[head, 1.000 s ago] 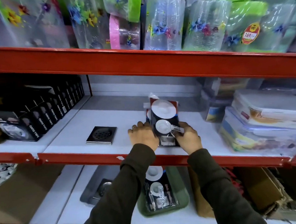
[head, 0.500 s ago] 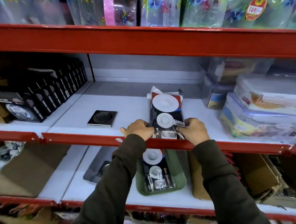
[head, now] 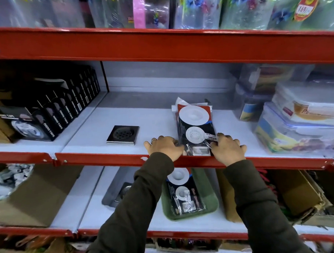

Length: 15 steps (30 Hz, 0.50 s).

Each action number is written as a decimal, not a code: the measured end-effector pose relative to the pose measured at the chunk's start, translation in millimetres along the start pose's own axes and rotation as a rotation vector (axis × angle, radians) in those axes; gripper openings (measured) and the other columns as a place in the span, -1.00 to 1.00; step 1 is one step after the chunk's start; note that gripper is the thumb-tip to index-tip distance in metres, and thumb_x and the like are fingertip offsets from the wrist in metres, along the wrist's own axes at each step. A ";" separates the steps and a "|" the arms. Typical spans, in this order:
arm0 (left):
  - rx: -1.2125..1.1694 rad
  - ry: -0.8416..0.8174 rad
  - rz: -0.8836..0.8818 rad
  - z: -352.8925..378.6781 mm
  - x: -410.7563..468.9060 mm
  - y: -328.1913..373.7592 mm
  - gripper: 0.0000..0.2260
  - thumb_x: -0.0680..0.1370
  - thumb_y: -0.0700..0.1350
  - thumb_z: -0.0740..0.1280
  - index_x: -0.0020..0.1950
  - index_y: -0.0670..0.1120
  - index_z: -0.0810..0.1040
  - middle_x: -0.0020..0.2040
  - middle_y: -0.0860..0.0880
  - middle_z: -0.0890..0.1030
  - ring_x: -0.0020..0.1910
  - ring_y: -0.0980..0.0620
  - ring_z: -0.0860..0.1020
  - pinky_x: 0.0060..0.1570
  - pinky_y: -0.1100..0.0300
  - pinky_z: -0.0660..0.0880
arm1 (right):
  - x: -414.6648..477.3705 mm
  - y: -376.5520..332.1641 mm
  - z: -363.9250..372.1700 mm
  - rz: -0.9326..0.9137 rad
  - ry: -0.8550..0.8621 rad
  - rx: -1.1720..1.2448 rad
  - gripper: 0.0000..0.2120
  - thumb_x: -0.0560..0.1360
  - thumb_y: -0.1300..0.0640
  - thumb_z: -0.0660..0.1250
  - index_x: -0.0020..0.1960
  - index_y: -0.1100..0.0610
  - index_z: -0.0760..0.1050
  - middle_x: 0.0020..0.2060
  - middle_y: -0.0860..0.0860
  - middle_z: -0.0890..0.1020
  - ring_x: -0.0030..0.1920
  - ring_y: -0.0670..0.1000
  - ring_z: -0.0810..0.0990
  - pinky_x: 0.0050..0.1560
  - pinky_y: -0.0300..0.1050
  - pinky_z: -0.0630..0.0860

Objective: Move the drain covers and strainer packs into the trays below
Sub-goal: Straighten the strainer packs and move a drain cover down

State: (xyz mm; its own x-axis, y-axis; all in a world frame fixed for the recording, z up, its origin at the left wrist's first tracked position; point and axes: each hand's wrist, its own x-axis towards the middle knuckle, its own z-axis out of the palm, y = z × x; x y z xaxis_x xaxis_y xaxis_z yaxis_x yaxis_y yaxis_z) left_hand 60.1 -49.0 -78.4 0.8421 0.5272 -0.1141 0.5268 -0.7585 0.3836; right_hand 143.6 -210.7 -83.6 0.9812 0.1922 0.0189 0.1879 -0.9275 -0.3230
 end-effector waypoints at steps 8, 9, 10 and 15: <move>-0.038 0.471 0.074 -42.3 13.6 -98.0 -0.41 0.56 0.33 0.03 0.41 0.00 0.46 0.50 -0.01 0.38 0.42 -0.12 0.41 0.40 -0.15 0.22 | -10.8 -79.3 4.1 -0.267 0.208 0.238 -0.58 0.56 -0.02 0.20 0.41 0.00 0.38 0.41 0.11 0.43 0.40 0.24 0.36 0.39 0.25 0.22; -0.022 0.542 0.067 -47.3 16.9 -124.6 -0.41 0.57 0.31 0.03 0.42 -0.02 0.46 0.52 -0.02 0.36 0.44 -0.13 0.38 0.41 -0.15 0.24 | -13.1 -97.7 10.7 -0.355 0.183 0.261 -0.58 0.56 -0.04 0.22 0.41 -0.01 0.38 0.42 0.09 0.43 0.41 0.23 0.36 0.40 0.27 0.22; 0.005 0.586 0.074 -48.7 18.9 -145.7 -0.40 0.58 0.31 0.02 0.43 -0.03 0.44 0.54 -0.03 0.34 0.49 -0.12 0.34 0.46 -0.18 0.21 | -14.0 -110.9 15.7 -0.438 0.139 0.252 -0.55 0.56 -0.07 0.24 0.42 -0.01 0.37 0.43 0.07 0.43 0.44 0.21 0.34 0.43 0.27 0.20; 0.192 0.581 0.269 -55.9 31.4 -250.9 -0.35 0.59 0.31 -0.08 0.53 -0.03 0.31 0.57 -0.02 0.29 0.61 -0.06 0.11 0.57 -0.17 -0.03 | -10.4 -199.0 43.9 -0.668 -0.269 0.024 -0.20 0.45 -0.15 0.41 0.56 0.02 0.15 0.56 0.05 0.24 0.55 0.11 0.21 0.53 0.04 0.12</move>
State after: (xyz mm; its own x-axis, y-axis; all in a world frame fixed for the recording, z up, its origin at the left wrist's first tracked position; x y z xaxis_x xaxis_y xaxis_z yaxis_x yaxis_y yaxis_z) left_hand -52.1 179.2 -127.0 0.7763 0.3895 0.4956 0.3632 -0.9190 0.1534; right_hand 94.1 -14.0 -61.0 0.6113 0.7913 -0.0130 0.7401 -0.5774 -0.3449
